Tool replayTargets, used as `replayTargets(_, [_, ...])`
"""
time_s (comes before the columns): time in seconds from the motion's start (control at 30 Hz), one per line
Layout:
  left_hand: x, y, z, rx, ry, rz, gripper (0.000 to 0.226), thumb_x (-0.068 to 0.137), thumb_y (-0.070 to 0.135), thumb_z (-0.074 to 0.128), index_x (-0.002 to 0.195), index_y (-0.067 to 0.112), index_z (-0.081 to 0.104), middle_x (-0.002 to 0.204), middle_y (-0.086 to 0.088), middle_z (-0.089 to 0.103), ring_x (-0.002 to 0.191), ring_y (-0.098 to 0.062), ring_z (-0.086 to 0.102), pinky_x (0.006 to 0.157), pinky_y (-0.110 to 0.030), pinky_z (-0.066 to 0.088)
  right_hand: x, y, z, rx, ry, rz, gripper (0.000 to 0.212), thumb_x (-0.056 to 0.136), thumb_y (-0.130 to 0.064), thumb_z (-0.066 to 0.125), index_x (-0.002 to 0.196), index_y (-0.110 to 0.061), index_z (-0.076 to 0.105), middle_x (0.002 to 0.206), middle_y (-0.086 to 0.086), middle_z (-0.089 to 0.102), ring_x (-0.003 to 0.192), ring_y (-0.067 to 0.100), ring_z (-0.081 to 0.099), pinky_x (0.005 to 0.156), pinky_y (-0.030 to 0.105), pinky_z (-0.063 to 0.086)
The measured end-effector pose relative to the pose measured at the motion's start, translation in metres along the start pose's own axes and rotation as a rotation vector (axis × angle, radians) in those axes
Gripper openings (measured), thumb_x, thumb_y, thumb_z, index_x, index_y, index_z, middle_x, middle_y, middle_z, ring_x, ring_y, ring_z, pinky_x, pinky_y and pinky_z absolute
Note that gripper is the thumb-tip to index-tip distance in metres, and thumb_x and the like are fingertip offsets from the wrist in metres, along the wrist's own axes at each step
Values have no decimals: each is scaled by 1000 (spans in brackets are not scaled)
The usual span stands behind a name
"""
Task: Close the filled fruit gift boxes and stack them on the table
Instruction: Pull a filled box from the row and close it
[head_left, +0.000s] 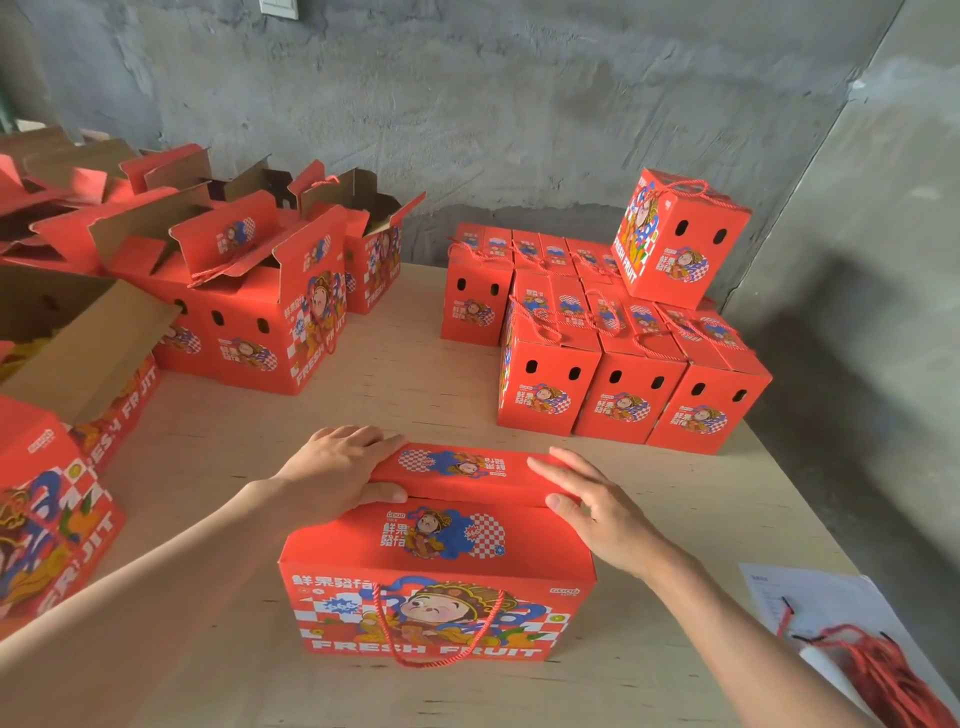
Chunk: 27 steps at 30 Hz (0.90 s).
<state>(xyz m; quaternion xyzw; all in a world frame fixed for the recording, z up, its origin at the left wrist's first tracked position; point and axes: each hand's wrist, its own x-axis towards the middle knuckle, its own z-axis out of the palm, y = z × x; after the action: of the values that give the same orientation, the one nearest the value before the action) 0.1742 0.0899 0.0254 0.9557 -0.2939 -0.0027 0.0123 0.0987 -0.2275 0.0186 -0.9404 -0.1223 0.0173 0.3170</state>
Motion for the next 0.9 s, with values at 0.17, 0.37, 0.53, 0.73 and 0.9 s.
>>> replayTargets(0.17, [2, 0, 3, 23, -48, 1, 98, 68, 81, 2, 150, 29, 15, 144, 7, 36, 132, -14, 34, 109, -28, 23, 1, 5, 4, 11, 1, -8, 44, 98, -30, 47, 122, -65, 33, 146, -26, 20, 125, -15, 22, 100, 13, 26])
replayTargets(0.37, [-1, 2, 4, -35, -61, -75, 118, 49, 86, -30, 149, 37, 10, 135, 6, 34, 131, -17, 31, 111, -35, 21, 0, 7, 6, 39, -35, -1, 38, 99, -37, 41, 123, -66, 32, 152, -24, 12, 137, -6, 15, 107, 22, 22])
replayTargets(0.53, [-4, 6, 12, -43, -54, -129, 98, 63, 76, -25, 149, 37, 2, 141, 7, 27, 136, -16, 21, 115, -41, 10, -4, 5, 8, 93, -47, 11, 37, 101, -34, 34, 128, -59, 34, 154, -24, 3, 143, -2, 6, 116, 29, 18])
replayTargets(0.73, [-4, 10, 17, -35, -134, -147, 77, 74, 70, -10, 144, 38, -20, 157, 11, -11, 143, -14, -20, 113, -53, -14, -2, 0, -3, -287, -142, -31, 42, 102, -39, 26, 134, -61, 9, 150, -24, -23, 141, 7, -27, 116, 35, -14])
replayTargets(0.9, [-10, 19, 8, -7, -143, -148, 55, 94, 53, 1, 142, 40, -21, 152, 12, -27, 139, -16, -29, 109, -55, -19, 11, -21, 13, -400, -198, -127, 42, 101, -43, 26, 131, -66, 6, 150, -19, -21, 141, 14, -27, 113, 41, -17])
